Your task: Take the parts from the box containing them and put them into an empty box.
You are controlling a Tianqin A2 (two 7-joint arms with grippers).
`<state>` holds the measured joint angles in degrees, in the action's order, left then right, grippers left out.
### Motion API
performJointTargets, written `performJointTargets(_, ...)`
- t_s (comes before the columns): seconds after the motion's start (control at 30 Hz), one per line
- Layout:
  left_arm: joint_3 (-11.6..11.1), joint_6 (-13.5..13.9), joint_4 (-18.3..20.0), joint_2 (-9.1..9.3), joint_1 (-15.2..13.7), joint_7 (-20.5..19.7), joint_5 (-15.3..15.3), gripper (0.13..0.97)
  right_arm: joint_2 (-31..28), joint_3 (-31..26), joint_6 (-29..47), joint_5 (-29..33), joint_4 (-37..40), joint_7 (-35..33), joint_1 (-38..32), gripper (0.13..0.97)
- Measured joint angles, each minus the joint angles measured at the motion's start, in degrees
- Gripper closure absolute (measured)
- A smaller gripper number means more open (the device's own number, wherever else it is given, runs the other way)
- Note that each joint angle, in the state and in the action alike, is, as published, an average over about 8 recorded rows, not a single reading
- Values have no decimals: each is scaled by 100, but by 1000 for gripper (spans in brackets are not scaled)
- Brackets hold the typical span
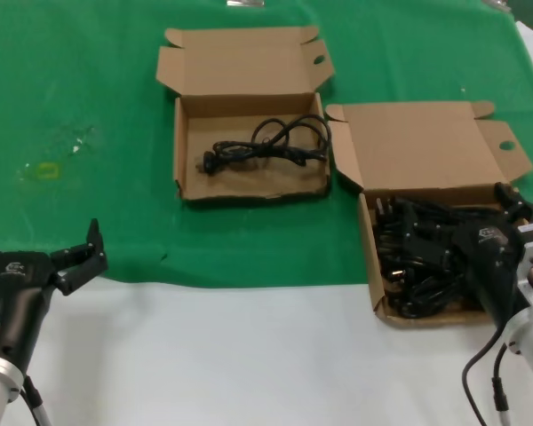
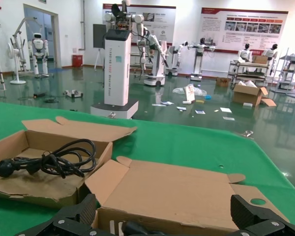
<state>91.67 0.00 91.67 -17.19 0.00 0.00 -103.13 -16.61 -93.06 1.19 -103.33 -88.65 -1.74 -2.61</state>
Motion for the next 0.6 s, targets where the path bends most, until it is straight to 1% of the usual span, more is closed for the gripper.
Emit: performJointTargets(0.6, 0, 0, 0, 0, 0, 0, 0, 132, 0, 0, 0, 0, 0, 0, 0, 129)
